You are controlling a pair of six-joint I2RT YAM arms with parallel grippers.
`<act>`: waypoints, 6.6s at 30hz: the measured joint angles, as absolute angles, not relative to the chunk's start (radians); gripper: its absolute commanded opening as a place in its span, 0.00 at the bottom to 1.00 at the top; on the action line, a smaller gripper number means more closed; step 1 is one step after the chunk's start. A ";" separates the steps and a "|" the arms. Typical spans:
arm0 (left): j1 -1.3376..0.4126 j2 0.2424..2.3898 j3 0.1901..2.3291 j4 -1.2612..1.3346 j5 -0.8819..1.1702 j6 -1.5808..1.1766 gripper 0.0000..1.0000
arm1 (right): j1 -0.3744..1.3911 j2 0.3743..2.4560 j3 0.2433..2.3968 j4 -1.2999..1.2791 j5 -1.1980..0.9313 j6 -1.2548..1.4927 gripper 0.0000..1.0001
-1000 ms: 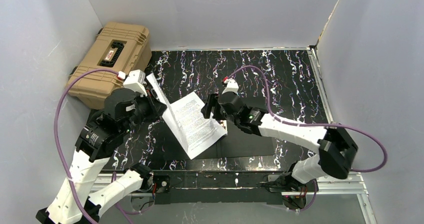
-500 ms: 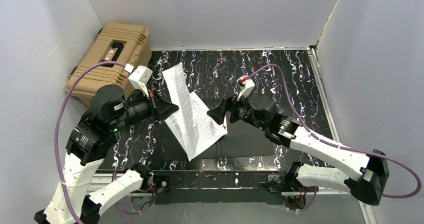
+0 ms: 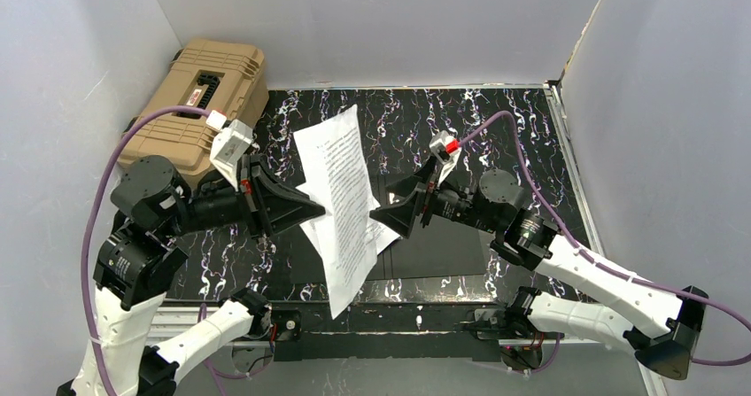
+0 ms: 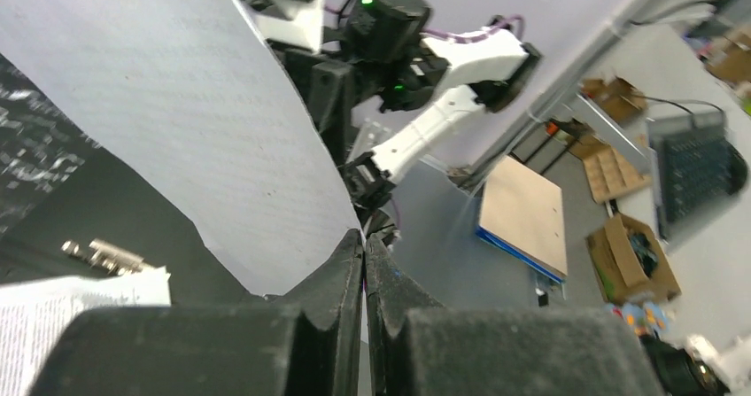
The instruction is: Put the files into the folder
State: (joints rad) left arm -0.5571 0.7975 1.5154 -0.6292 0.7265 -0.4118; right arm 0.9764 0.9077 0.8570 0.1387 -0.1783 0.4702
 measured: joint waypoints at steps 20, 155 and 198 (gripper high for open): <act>-0.557 0.788 1.550 -0.432 0.999 -0.463 0.00 | 0.976 0.900 0.859 0.585 -0.646 0.599 0.89; -0.884 1.522 0.828 0.017 0.292 -1.056 0.96 | 0.615 0.987 1.089 -0.735 0.228 0.465 0.01; -0.860 1.313 0.741 -0.363 -0.178 -0.947 0.98 | 0.503 1.029 0.970 -0.562 -0.030 0.534 0.01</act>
State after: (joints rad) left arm -0.8600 1.3128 0.7406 -0.3634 -0.1780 -0.9474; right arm 0.5030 1.0290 0.9695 -0.5621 -0.0299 0.5343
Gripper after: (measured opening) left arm 0.981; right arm 0.031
